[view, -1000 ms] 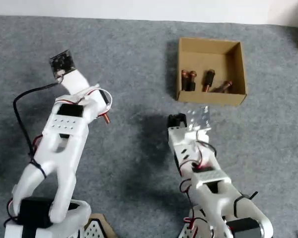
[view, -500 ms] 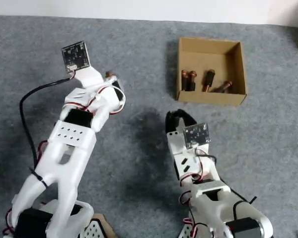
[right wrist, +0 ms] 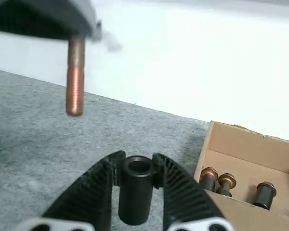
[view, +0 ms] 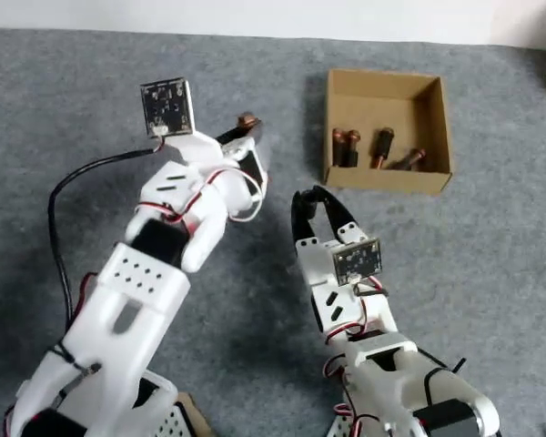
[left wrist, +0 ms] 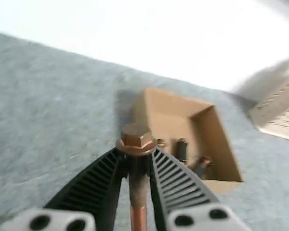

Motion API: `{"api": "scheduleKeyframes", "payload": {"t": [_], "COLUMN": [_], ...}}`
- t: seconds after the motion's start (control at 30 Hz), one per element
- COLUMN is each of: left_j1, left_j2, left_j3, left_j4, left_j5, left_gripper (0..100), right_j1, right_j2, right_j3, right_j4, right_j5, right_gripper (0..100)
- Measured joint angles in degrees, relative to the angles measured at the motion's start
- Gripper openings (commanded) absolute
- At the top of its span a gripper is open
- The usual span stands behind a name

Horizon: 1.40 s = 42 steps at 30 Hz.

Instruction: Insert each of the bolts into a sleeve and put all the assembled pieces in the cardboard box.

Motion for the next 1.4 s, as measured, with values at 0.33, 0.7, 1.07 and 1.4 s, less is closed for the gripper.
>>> {"api": "scheduleKeyframes", "payload": {"t": [0.33,0.7,1.07,1.4], "left_j1": [6.51,9.23,8.79,5.45], "left_j2": [-2.9,-2.99,-2.99,-3.08], "left_j3": [4.48,9.67,9.67,11.6], "left_j4": [0.0,-7.82,-10.81,-10.9], "left_j5": [-2.46,-7.21,-7.3,-8.53], "left_gripper": [1,1,1,1], "right_j1": [-4.22,-4.75,-4.75,-4.92], "right_j2": [0.0,0.0,0.0,0.0], "right_j3": [0.09,0.09,0.09,0.09], "right_j4": [0.0,0.0,0.0,0.0], "right_j5": [0.18,0.26,0.26,0.35], "right_gripper": [0.5,0.5,0.5,0.5]}}
